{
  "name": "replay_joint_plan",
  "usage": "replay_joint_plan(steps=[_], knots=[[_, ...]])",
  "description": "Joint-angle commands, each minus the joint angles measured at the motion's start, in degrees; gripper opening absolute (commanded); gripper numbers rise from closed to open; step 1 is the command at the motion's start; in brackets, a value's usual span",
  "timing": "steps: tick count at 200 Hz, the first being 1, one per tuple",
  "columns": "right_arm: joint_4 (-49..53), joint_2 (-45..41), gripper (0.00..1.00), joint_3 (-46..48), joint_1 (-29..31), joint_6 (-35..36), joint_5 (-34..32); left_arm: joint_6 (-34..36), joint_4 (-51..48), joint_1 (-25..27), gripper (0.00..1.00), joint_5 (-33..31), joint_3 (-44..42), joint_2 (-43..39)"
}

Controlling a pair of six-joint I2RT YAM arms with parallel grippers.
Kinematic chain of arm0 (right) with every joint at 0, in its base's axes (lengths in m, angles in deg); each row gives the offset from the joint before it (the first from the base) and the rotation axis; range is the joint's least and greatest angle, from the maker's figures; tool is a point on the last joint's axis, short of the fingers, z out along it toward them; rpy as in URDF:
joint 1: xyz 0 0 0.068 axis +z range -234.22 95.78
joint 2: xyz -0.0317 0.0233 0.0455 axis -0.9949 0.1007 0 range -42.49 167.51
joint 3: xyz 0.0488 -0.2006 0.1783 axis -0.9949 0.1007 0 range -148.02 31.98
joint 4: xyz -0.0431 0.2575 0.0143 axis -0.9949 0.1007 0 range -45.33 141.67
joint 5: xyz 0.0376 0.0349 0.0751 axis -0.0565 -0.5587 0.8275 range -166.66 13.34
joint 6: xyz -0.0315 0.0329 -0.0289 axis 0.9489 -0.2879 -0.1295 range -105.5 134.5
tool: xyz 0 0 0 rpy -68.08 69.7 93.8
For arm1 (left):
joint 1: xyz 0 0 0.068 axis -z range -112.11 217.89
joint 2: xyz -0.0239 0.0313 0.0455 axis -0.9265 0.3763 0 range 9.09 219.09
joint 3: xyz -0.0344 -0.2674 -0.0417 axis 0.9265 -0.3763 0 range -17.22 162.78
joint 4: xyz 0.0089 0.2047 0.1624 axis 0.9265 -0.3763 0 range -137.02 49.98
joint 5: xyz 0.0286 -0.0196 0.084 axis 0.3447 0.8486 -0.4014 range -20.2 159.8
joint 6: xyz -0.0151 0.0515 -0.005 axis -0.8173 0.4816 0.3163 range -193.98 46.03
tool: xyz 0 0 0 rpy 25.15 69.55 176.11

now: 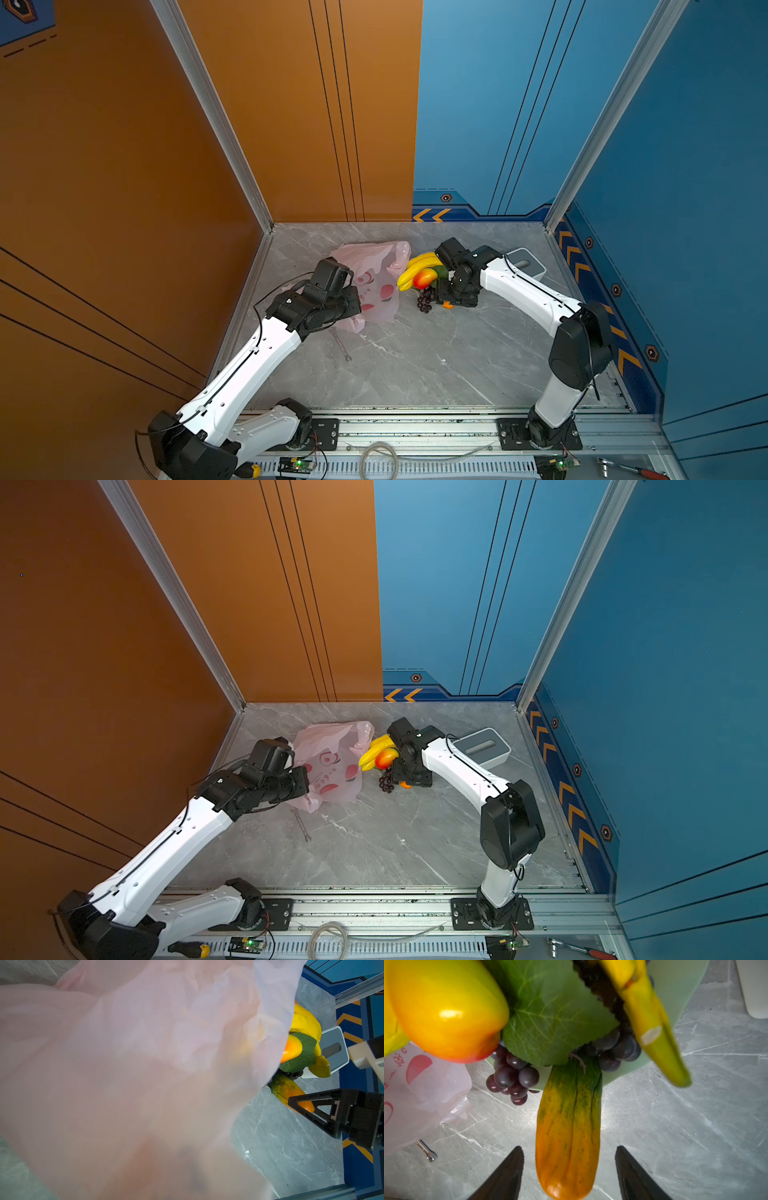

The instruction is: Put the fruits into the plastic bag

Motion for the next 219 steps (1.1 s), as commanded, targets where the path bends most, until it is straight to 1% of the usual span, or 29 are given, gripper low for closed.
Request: replay_joint_plan(steps=[1, 101, 105, 117, 133, 165, 190, 203, 209, 213, 219], knots=[[-0.4, 1.6, 0.67, -2.2, -0.5, -0.1, -1.8, 0.8, 0.3, 0.3, 0.00, 0.4, 0.1, -0.3], [-1.3, 4.9, 0.65, -2.4, -1.0, -0.4, -1.8, 1.5, 0.2, -0.1, 0.00, 1.0, -0.1, -0.4], [-1.4, 4.9, 0.63, -2.3, -0.9, -0.4, -1.7, 1.6, 0.3, -0.1, 0.00, 1.1, -0.1, -0.4], [-1.5, 5.1, 0.62, -2.4, -1.0, -0.4, -1.5, 1.6, 0.3, -0.1, 0.00, 1.1, -0.1, -0.4], [-1.6, 5.3, 0.58, -2.5, -1.1, -0.6, -1.2, 1.6, 0.3, -0.2, 0.00, 1.1, -0.1, -0.3], [-1.6, 5.3, 0.56, -2.5, -1.1, -0.6, -1.2, 1.9, 0.4, -0.5, 0.00, 1.3, 0.1, -0.2], [-1.7, 5.2, 0.47, -2.7, -1.2, -0.7, -0.8, 2.1, 0.4, -0.7, 0.00, 1.5, 0.2, 0.0], [-1.7, 5.2, 0.41, -2.7, -1.1, -0.8, -0.6, 2.1, 0.6, -0.8, 0.00, 1.5, 0.1, 0.0], [-1.7, 5.1, 0.40, -3.0, -1.1, -0.9, -0.6, 2.2, 0.7, -0.8, 0.00, 1.5, 0.1, -0.1], [-1.6, 5.2, 0.37, -2.9, -1.1, -1.0, -0.5, 2.1, 0.7, -0.8, 0.00, 1.5, 0.0, -0.1], [-1.6, 5.1, 0.36, -2.9, -1.2, -1.0, -0.4, 2.2, 0.7, -0.9, 0.00, 1.5, 0.0, -0.1]])
